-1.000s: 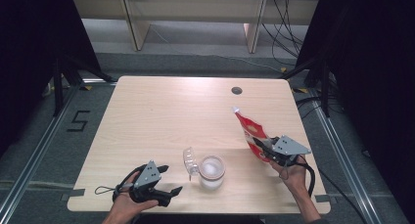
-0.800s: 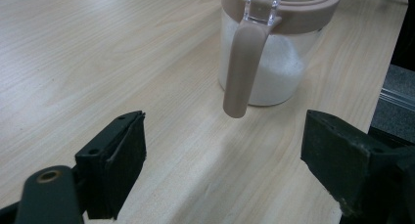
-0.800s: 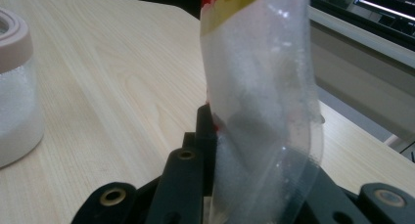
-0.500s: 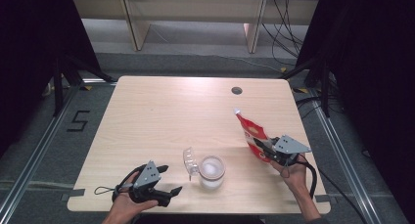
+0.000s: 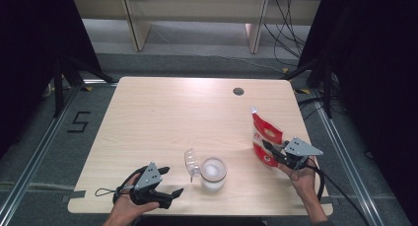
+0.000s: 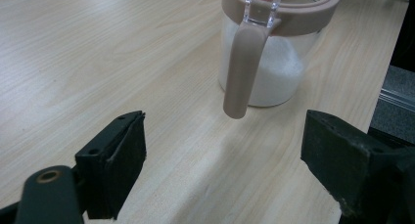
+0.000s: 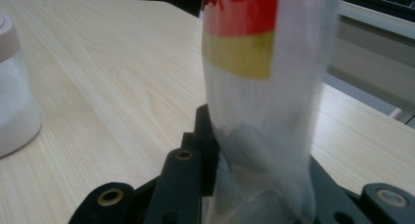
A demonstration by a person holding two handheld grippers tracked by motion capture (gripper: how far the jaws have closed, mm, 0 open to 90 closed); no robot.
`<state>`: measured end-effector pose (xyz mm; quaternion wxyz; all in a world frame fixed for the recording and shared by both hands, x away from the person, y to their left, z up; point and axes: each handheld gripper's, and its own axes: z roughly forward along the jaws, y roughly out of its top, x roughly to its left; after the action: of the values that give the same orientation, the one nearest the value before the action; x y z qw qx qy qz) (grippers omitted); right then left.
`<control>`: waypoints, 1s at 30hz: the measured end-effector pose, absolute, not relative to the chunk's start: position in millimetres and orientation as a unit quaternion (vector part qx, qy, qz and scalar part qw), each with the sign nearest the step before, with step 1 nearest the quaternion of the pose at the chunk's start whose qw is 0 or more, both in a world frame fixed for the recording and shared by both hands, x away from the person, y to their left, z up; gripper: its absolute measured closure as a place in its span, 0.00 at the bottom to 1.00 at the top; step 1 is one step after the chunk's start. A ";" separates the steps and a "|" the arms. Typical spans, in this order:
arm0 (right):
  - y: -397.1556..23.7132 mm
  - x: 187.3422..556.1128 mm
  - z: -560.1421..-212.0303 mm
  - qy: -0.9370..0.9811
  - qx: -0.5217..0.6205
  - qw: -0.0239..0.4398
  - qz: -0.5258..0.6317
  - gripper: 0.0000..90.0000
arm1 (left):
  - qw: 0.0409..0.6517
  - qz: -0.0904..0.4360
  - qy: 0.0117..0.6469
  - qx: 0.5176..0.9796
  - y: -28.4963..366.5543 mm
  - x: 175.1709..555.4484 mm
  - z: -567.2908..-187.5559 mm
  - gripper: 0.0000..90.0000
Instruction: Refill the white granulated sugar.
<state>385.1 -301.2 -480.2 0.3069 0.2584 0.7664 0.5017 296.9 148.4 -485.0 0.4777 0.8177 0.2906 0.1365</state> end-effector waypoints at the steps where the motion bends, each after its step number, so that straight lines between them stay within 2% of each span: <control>1: -302.9 385.7 -479.8 0.770 0.250 0.316 0.496 0.87 | 0.474 0.138 0.290 0.820 148.9 296.9 -484.5 0.18; 10: -306.3 383.9 -481.3 0.770 0.268 0.303 0.494 0.87 | 0.478 0.138 0.290 0.818 148.8 296.9 -484.5 0.18; 11: -305.8 384.7 -481.9 0.765 0.265 0.312 0.497 0.87 | 0.476 0.138 0.291 0.818 148.9 296.7 -484.1 0.18; 21: -308.1 380.8 -483.2 0.757 0.288 0.297 0.506 0.81 | 0.478 0.137 0.291 0.818 148.3 296.7 -484.9 0.18; 22: -308.4 379.5 -484.3 0.758 0.295 0.285 0.508 0.80 | 0.477 0.136 0.291 0.818 148.3 296.6 -484.5 0.18; 26: -311.5 377.1 -484.3 0.748 0.300 0.299 0.511 0.73 | 0.476 0.137 0.291 0.818 148.5 296.6 -484.4 0.18; 27: -311.6 374.3 -483.4 0.754 0.309 0.281 0.507 0.72 | 0.473 0.139 0.291 0.820 148.5 296.3 -484.3 0.18; 28: -312.1 375.4 -483.4 0.748 0.300 0.299 0.510 0.71 | 0.474 0.138 0.289 0.820 148.4 296.8 -484.8 0.18; 30: -311.3 372.4 -481.9 0.749 0.315 0.284 0.510 0.69 | 0.475 0.145 0.281 0.821 148.6 298.0 -485.1 0.18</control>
<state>372.4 -311.3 -481.9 0.2842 0.3149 0.7487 0.5095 298.0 148.6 -485.1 0.4755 0.8209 0.2814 0.1448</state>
